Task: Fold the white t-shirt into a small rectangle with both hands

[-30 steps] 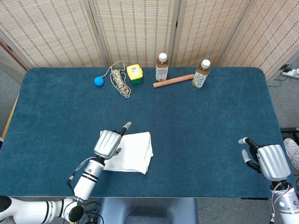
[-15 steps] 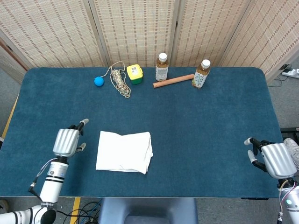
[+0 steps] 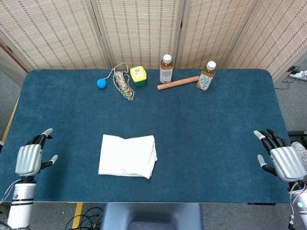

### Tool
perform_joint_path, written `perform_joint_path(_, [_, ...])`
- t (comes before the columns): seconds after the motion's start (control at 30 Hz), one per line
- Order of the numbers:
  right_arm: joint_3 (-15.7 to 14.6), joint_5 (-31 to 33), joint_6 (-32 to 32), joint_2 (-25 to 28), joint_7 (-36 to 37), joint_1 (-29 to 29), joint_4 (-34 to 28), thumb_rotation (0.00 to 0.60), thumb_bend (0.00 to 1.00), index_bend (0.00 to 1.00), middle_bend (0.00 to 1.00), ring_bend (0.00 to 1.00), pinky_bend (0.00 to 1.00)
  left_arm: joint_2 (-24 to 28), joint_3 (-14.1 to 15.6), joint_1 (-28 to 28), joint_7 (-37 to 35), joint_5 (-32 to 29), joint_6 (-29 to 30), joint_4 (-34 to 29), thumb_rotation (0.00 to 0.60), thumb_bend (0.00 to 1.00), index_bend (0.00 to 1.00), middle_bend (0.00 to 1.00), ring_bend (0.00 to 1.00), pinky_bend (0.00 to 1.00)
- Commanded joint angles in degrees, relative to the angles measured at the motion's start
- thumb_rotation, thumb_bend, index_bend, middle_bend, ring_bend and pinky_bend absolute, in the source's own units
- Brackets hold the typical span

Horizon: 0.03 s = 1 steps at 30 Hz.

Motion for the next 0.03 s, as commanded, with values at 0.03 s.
perform_joint_path(0.03, [-0.25, 0.23, 0.63, -0.48, -0.43, -0.61, -0.12, 0.600, 0.51, 0.06, 0.12, 0.10, 0.22, 1.47, 1.41, 2.69, -1.52, 2.27, 2.22, -0.14, 0.600, 0.22, 0.18, 0.36, 0.29, 0.46])
